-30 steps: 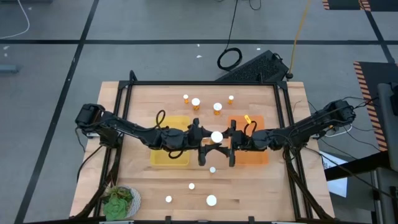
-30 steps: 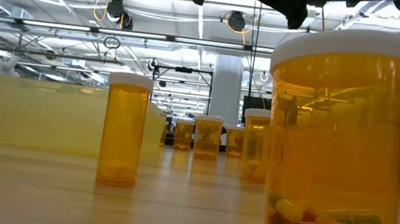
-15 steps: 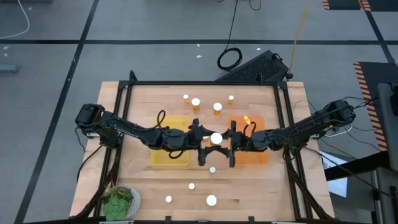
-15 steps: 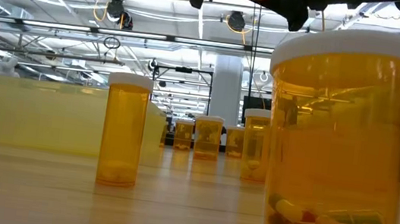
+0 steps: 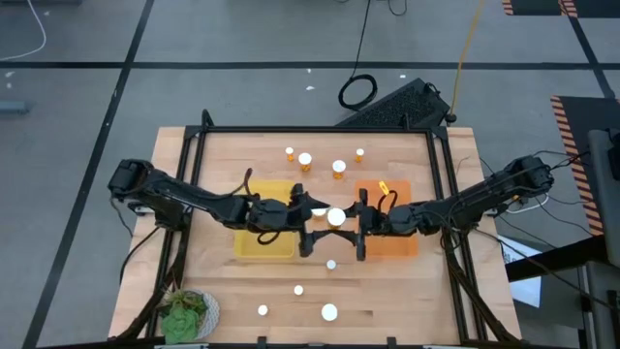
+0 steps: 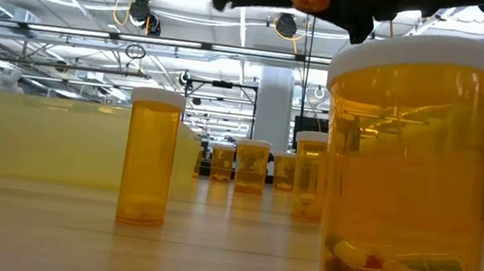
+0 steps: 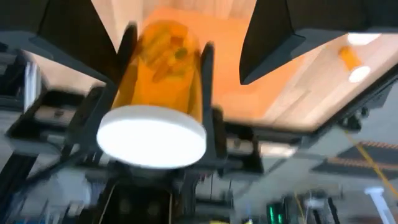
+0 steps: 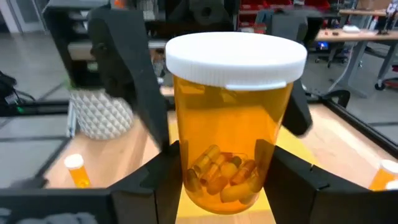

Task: Pick and place medicine bottles into bin by pill shape (circle, oval)
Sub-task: Put the large orange pill bottle into the yellow bin

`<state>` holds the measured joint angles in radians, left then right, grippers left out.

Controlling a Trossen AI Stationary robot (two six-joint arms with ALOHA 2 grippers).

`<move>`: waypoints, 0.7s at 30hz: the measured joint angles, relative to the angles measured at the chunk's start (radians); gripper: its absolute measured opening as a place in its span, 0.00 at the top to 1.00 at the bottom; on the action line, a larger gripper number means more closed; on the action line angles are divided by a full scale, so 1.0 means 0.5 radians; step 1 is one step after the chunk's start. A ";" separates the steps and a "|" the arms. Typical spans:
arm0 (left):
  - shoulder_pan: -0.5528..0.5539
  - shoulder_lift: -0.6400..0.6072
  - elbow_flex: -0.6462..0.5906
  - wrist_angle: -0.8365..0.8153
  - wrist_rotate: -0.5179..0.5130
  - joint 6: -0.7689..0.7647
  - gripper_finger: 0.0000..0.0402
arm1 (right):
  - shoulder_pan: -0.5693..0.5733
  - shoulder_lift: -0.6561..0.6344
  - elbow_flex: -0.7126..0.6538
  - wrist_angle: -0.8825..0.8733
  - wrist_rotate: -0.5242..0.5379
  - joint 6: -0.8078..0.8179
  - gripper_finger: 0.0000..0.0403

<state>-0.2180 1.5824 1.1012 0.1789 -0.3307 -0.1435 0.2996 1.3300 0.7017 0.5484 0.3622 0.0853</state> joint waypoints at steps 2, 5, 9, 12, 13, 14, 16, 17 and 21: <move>0.003 -0.026 0.001 -0.072 0.027 -0.046 0.19 | -0.005 -0.002 0.001 -0.034 0.001 0.016 0.55; 0.002 -0.119 -0.011 -0.339 0.032 -0.108 0.19 | -0.022 -0.003 0.001 -0.081 -0.002 0.065 0.55; -0.012 -0.227 -0.008 -0.527 0.010 -0.160 0.19 | -0.040 -0.003 0.000 -0.163 0.000 0.092 0.55; -0.018 -0.304 0.002 -0.559 -0.141 -0.209 0.19 | -0.047 0.000 0.000 -0.241 -0.001 0.114 0.55; -0.032 -0.349 -0.004 -0.657 -0.252 -0.254 0.19 | -0.048 0.002 0.000 -0.249 -0.001 0.124 0.55; -0.033 -0.365 0.020 -0.677 -0.336 -0.296 0.19 | -0.048 0.006 0.001 -0.259 -0.001 0.140 0.55; -0.031 -0.394 0.106 -0.780 -0.376 -0.309 0.19 | -0.049 0.012 -0.001 -0.305 -0.001 0.157 0.55; -0.031 -0.405 0.143 -0.922 -0.371 -0.305 0.19 | -0.049 0.020 -0.002 -0.310 -0.002 0.173 0.55; -0.027 -0.320 0.370 -1.048 -0.200 -0.205 0.19 | -0.049 0.042 -0.002 -0.356 -0.002 0.225 0.55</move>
<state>-0.2317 1.4224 1.2863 -0.3451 -0.4309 -0.2461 0.2752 1.3508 0.7007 0.3702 0.3611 0.1980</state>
